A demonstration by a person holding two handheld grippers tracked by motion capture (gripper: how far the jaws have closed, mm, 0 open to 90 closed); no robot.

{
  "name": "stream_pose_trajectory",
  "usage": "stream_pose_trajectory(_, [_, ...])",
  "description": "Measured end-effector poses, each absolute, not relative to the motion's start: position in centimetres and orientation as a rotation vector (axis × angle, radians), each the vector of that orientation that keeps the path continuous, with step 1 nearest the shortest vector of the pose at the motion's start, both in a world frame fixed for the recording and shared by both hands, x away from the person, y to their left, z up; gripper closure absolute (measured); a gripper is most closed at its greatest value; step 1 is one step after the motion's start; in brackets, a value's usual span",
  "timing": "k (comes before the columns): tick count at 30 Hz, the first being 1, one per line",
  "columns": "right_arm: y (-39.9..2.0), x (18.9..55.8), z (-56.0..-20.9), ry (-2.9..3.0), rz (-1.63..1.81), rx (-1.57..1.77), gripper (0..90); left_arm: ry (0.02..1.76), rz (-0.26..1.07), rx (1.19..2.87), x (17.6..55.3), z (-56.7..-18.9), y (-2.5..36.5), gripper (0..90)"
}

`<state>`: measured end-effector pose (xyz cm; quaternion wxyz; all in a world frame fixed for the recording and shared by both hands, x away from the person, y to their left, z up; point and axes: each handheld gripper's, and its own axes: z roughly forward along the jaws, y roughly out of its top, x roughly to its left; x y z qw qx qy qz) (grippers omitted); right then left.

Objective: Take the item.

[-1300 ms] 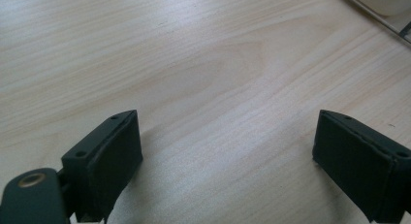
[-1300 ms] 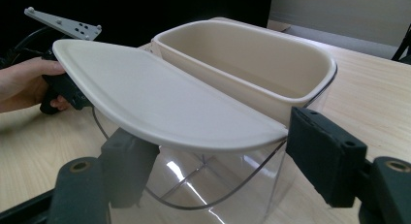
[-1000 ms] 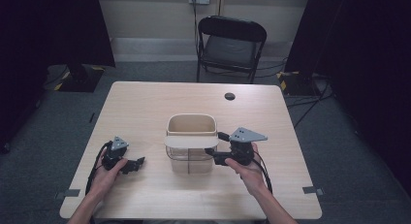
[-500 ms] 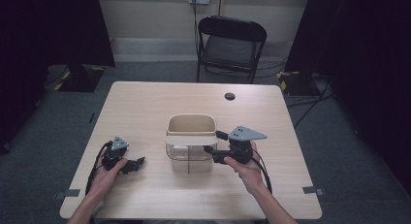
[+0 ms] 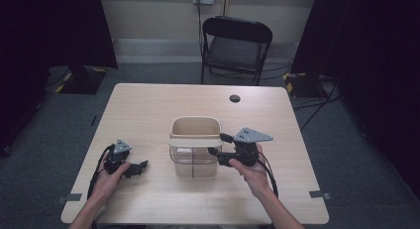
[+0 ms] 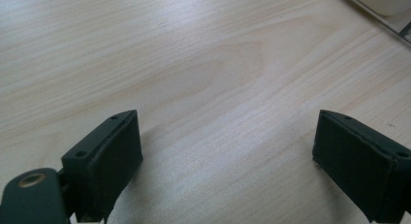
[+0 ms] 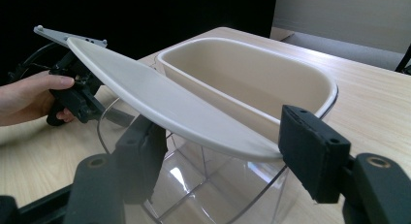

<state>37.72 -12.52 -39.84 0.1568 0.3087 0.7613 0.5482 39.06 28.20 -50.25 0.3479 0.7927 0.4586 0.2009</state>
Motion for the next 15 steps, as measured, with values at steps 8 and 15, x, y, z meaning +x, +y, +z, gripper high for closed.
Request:
stream_pose_trajectory(8, [-12.5,37.85,-39.79,2.179,1.579,0.881,36.5,1.189,0.522,2.055,39.06,-50.25,28.2,9.6])
stream_pose_trajectory(15, [-12.57,37.92,-39.74,2.181,1.584,0.885,37.2,1.189,0.519,2.055,39.06,-50.25,28.2,9.6])
